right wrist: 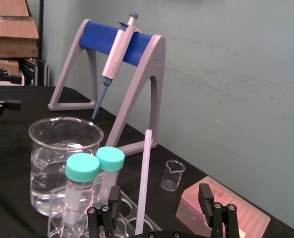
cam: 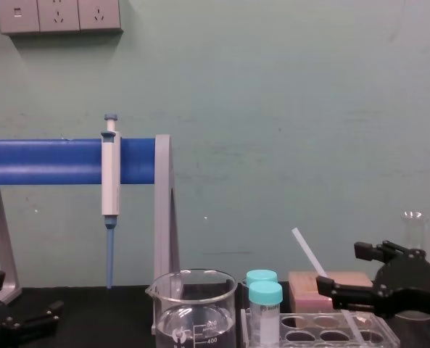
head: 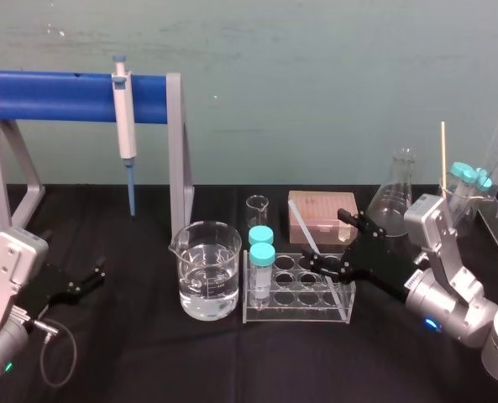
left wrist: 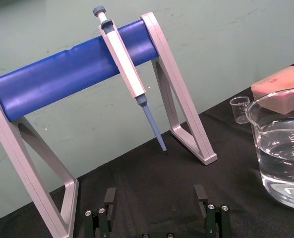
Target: Pick up the stirring rod with one hand, then place it down.
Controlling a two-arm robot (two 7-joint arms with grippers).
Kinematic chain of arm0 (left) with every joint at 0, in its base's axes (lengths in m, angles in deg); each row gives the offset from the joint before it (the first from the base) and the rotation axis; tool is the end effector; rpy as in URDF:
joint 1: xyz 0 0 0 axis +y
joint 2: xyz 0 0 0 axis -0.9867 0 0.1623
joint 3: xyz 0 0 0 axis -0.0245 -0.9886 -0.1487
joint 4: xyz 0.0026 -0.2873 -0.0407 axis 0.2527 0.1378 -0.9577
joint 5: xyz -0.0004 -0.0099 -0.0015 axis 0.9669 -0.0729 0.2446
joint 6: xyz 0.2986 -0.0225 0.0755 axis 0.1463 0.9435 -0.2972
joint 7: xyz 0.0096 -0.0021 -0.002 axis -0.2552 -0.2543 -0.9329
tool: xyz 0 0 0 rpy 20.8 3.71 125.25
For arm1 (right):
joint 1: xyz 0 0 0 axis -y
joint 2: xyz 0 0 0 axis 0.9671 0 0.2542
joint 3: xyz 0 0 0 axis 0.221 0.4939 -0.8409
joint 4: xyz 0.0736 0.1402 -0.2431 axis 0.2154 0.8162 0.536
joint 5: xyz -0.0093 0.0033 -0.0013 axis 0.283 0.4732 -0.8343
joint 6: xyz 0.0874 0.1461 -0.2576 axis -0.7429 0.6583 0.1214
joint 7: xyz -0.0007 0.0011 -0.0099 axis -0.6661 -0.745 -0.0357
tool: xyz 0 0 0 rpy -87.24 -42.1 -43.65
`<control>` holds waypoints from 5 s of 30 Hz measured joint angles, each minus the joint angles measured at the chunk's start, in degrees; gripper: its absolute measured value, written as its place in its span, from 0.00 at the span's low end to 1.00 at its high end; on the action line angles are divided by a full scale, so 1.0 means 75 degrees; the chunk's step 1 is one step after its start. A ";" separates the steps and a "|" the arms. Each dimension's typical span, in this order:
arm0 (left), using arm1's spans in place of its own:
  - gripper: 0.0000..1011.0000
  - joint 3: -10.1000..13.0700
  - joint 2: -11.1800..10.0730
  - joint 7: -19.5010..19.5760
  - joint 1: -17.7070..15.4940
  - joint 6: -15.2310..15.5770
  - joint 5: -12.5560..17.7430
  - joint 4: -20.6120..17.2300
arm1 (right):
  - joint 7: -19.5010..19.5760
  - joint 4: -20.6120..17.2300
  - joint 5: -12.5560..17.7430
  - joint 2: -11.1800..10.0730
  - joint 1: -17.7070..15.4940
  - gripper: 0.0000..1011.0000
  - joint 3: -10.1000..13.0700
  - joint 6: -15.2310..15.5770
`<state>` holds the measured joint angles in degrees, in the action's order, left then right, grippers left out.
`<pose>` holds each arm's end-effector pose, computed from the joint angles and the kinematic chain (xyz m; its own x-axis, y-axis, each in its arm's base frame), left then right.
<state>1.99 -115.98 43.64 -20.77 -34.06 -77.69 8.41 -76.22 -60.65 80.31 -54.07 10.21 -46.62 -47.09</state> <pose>0.3581 0.0827 -0.3023 0.2923 0.8802 0.3738 -0.9552 0.2874 0.0703 0.4283 -0.0612 -0.2960 0.6388 -0.7151 0.2839 0.7505 0.6604 -0.0251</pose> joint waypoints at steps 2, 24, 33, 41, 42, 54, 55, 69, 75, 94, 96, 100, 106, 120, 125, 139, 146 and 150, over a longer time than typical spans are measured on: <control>0.99 -0.0001 0.0000 0.0000 0.0000 0.0000 0.0000 0.0000 | -0.0060 0.0111 -0.0003 0.0050 0.0076 0.99 0.0013 -0.0032; 0.99 0.0000 0.0000 0.0000 0.0000 0.0000 0.0000 0.0000 | -0.1219 0.1589 0.0105 0.0738 0.0930 0.99 0.0191 -0.0375; 0.99 0.0000 0.0000 0.0000 0.0000 0.0000 0.0000 0.0000 | -0.1369 0.1807 0.0100 0.0869 0.1023 0.99 0.0295 -0.0363; 0.99 0.0000 0.0000 0.0000 0.0000 0.0000 0.0000 0.0000 | -0.1371 0.1809 0.0091 0.0867 0.1025 0.99 0.0292 -0.0354; 0.99 0.0000 0.0000 0.0000 0.0000 0.0000 0.0000 0.0000 | -0.1370 0.1808 0.0090 0.0866 0.1024 0.99 0.0290 -0.0353; 0.99 0.0000 0.0000 0.0000 0.0000 0.0000 0.0000 0.0000 | -0.1367 0.1800 0.0088 0.0859 0.1021 0.98 0.0280 -0.0344; 0.99 0.0000 0.0000 0.0000 0.0000 0.0000 0.0000 0.0000 | -0.1367 0.1800 0.0089 0.0858 0.1020 0.97 0.0279 -0.0343; 0.99 0.0000 0.0000 0.0000 0.0000 0.0000 0.0000 0.0000 | -0.1366 0.1795 0.0089 0.0855 0.1014 0.59 0.0275 -0.0343; 0.99 0.0000 0.0000 0.0000 0.0000 0.0000 0.0000 0.0000 | -0.1364 0.1794 0.0089 0.0855 0.1014 0.40 0.0275 -0.0343; 0.99 0.0000 0.0000 0.0000 0.0000 0.0000 0.0000 0.0000 | -0.1356 0.1795 0.0089 0.0855 0.1014 0.07 0.0275 -0.0344; 0.99 0.0000 0.0000 0.0000 0.0000 0.0000 0.0000 0.0000 | -0.1355 0.1771 0.0089 0.0855 0.0995 0.07 0.0292 -0.0363; 0.99 0.0000 0.0000 0.0000 0.0000 0.0000 0.0000 0.0000 | -0.1355 0.1611 0.0152 0.0863 0.0899 0.07 0.0393 -0.0428; 0.99 0.0000 0.0000 0.0000 0.0000 0.0000 0.0000 0.0000 | -0.1421 0.1229 0.0546 0.0893 0.0711 0.07 0.0640 -0.0273; 0.99 0.0000 0.0000 0.0000 0.0000 0.0000 0.0000 0.0000 | -0.1155 0.0072 0.0637 0.0715 0.0263 0.07 0.1025 -0.1023; 0.99 0.0000 0.0000 0.0000 0.0000 0.0000 0.0000 0.0000 | -0.0904 -0.0104 0.0356 0.0697 0.0141 0.07 0.1152 -0.1548; 0.99 0.0000 0.0000 0.0000 0.0000 0.0000 0.0000 0.0000 | -0.0452 -0.0015 0.0037 0.0909 -0.0391 0.07 0.1749 -0.2847; 0.99 0.0000 0.0000 0.0000 -0.0001 0.0000 0.0000 0.0000 | -0.0445 -0.0110 0.0075 0.0974 -0.0658 0.07 0.1937 -0.2857; 0.99 0.0000 0.0000 0.0000 0.0000 0.0000 0.0000 0.0000 | -0.0446 -0.0185 0.0048 0.1004 -0.0770 0.07 0.2014 -0.2846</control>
<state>1.99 -115.98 43.64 -20.77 -34.06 -77.69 8.41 -79.57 -62.03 80.67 -46.54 4.43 -31.51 -68.44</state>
